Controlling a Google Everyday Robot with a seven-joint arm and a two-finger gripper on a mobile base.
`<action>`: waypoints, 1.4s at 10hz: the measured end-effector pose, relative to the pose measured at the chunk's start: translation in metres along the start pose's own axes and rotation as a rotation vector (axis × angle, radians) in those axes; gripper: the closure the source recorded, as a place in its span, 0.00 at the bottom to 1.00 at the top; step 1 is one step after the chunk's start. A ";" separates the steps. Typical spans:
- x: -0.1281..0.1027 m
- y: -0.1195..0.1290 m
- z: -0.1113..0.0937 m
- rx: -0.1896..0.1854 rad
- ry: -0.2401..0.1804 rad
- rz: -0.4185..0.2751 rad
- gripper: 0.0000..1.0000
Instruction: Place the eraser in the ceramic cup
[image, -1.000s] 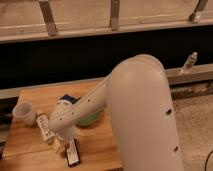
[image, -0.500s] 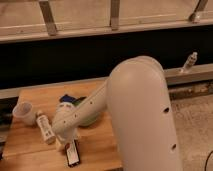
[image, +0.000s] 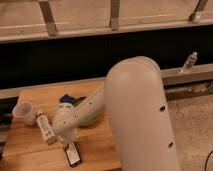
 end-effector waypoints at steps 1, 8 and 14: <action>0.000 -0.001 -0.004 -0.001 -0.009 0.003 1.00; -0.042 -0.022 -0.117 -0.044 -0.250 -0.035 1.00; -0.130 -0.026 -0.184 -0.051 -0.416 -0.196 1.00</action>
